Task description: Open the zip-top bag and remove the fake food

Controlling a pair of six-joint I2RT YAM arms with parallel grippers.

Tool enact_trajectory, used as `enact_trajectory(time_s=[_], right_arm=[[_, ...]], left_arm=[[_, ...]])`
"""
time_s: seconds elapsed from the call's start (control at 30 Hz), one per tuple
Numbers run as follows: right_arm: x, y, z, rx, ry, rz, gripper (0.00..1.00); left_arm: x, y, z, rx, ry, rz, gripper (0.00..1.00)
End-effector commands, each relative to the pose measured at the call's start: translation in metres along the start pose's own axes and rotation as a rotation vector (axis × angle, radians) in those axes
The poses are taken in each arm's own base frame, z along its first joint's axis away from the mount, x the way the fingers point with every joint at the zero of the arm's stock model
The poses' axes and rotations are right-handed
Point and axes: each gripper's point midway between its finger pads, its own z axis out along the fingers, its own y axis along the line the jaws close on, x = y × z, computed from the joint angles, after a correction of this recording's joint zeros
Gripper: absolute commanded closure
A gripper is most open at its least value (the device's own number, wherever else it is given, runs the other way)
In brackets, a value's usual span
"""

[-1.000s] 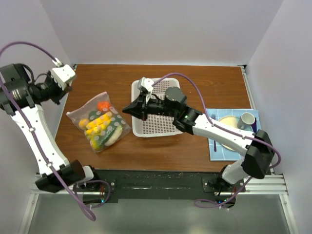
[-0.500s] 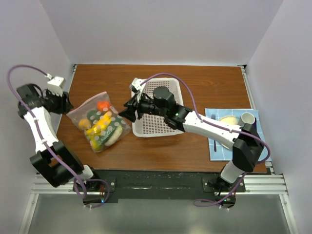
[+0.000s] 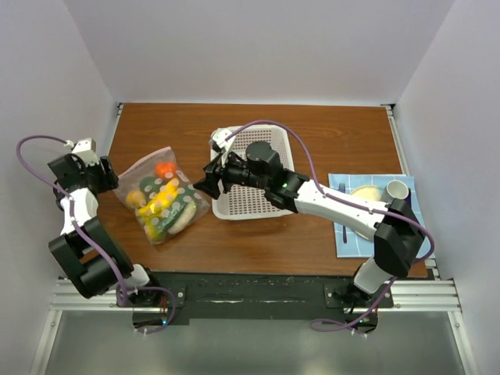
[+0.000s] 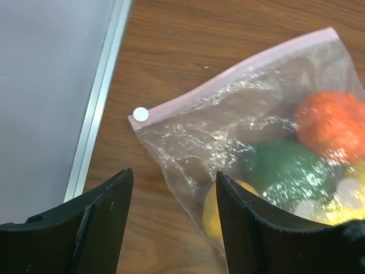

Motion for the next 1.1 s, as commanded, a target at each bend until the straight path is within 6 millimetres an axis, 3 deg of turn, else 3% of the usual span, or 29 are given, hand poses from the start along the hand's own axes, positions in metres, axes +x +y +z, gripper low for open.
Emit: enact_trajectory(time_s=[0.0, 0.1, 0.27, 0.37, 0.57, 0.9, 1.07], right_arm=[[-0.013, 0.000, -0.016, 0.038, -0.030, -0.027, 0.34], [-0.006, -0.001, -0.016, 0.045, -0.020, -0.020, 0.34], [0.001, -0.002, -0.019, 0.051, 0.003, -0.015, 0.34], [0.000, -0.001, -0.023, 0.054, 0.002, -0.021, 0.34], [0.000, 0.000, -0.033, 0.060, 0.004, -0.032, 0.34], [0.007, 0.003, -0.043, 0.054, 0.024, -0.042, 0.35], [0.013, 0.003, -0.045, 0.058, 0.039, -0.042, 0.36]], left_arm=[[-0.013, 0.018, 0.010, -0.114, -0.091, -0.080, 0.36], [-0.004, 0.021, 0.014, -0.134, -0.102, -0.130, 0.36], [0.033, 0.014, 0.034, -0.086, 0.022, -0.229, 0.37], [0.044, 0.012, 0.041, -0.075, 0.034, -0.271, 0.38], [0.048, 0.011, 0.053, -0.057, 0.028, -0.352, 0.39], [0.020, 0.013, 0.069, -0.023, -0.062, -0.407, 0.39], [0.026, 0.018, 0.079, -0.036, -0.057, -0.419, 0.41]])
